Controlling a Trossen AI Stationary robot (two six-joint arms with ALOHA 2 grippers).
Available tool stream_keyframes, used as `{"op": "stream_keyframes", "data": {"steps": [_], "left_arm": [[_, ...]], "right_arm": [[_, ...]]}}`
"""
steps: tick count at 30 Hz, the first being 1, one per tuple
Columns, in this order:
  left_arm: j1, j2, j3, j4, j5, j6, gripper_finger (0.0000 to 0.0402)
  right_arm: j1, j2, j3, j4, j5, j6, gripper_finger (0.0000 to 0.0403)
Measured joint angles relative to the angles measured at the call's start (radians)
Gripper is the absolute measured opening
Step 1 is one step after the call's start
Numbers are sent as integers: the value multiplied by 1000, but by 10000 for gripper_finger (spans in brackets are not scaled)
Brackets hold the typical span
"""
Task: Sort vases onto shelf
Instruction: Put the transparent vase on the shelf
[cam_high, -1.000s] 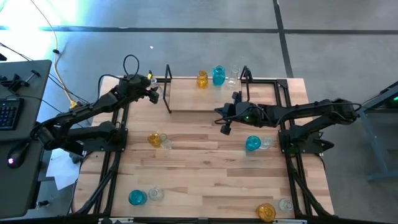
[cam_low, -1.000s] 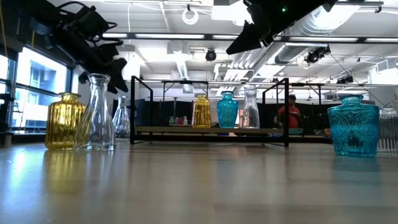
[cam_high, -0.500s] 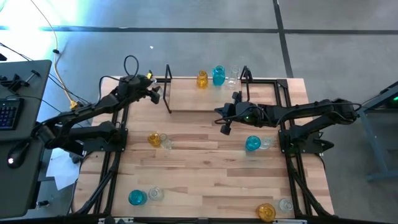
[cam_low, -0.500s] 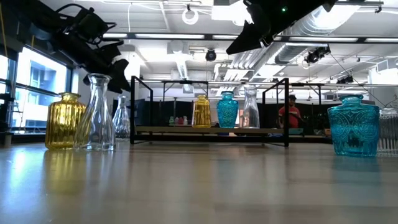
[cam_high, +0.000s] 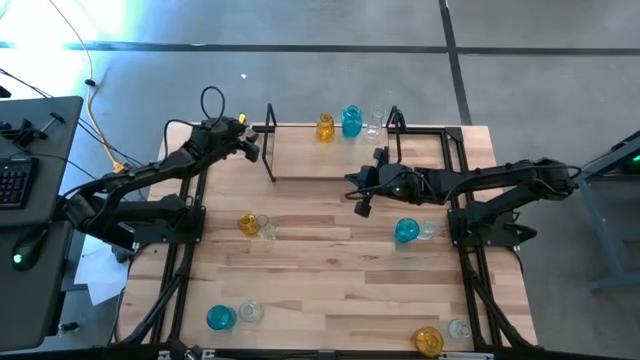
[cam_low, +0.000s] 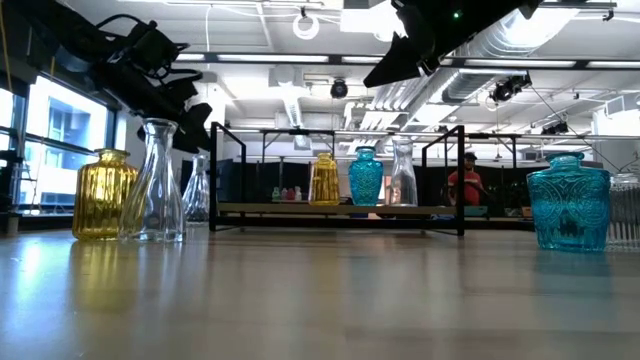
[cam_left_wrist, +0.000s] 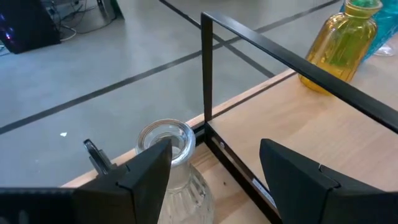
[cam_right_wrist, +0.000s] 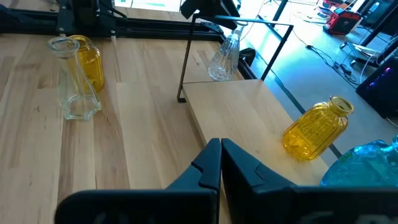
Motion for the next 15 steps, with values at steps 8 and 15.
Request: {"op": "stream_keyframes", "data": {"steps": [8, 15], "left_arm": [[0, -76, 52, -108, -38, 41, 234], [64, -36, 57, -210, -22, 7, 235]], "right_arm": [[0, 0, 0, 0, -5, 0, 0], [0, 0, 0, 0, -6, -1, 0]]}}
